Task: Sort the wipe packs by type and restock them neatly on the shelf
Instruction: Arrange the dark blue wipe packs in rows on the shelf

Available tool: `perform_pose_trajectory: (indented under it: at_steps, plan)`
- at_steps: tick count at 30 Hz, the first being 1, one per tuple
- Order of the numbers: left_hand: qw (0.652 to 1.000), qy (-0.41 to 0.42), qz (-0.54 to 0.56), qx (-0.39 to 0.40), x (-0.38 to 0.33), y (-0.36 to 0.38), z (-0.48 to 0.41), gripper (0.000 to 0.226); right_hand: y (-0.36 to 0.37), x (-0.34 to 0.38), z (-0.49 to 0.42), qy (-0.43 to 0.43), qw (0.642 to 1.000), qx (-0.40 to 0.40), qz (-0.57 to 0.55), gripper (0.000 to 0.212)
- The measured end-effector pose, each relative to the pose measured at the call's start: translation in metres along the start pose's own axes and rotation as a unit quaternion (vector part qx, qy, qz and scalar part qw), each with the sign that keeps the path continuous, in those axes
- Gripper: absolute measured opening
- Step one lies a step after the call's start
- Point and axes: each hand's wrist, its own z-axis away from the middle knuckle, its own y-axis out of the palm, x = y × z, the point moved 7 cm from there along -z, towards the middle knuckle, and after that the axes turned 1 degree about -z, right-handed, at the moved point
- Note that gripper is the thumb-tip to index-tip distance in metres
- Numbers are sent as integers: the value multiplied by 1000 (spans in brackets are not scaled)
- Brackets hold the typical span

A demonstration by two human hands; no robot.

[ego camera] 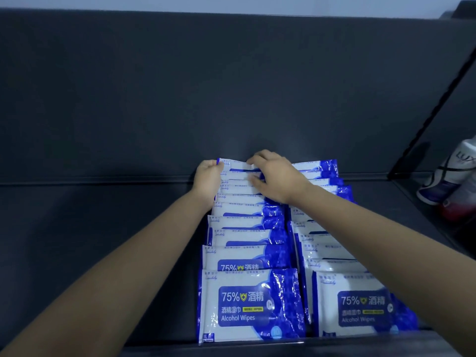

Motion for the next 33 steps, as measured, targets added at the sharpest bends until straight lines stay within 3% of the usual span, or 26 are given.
perform_pose_trajectory:
  at_steps: [3, 8, 12, 15, 16, 19, 20, 26, 28, 30, 33]
  plan:
    - [996, 32, -85, 26, -5, -1, 1, 29, -6, 6, 5, -6, 1000, -30, 4, 30]
    - [987, 0, -133, 85, -5, -3, 26, 35, 2, 7, 20, 90, 995, 43, -19, 45]
    - [987, -39, -88, 126, 13, -8, 63, 55, 2, 31, 53, 86, 986, 143, -7, 57]
    - [988, 3, -79, 129, 16, -13, 102, 31, -8, 50, 89, 58, 983, 168, 48, 61]
    - [983, 39, -116, 136, 17, -15, 112, 34, -12, 52, 100, 56, 982, 166, 69, 65]
    - [919, 131, -329, 173, 27, -11, 140, 84, -12, 44, 132, 77, 977, 168, 102, 93]
    - [893, 149, -395, 158, 29, -11, 142, 91, -7, 40, 139, 87, 976, 172, 99, 96]
    - [709, 277, -646, 53, 16, -4, 154, 94, 6, 33, 144, 101, 987, 102, 78, 85]
    - [687, 336, -644, 31, 11, 5, 166, 79, -2, 33, 143, 94, 992, 65, 53, 84]
    - [686, 394, -611, 23, 10, 18, 181, 71, -15, 32, 146, 87, 996, 6, 35, 80]
    - [699, 330, -627, 98, 26, 36, 199, 93, -25, 16, 174, 129, 988, -48, 72, 73]
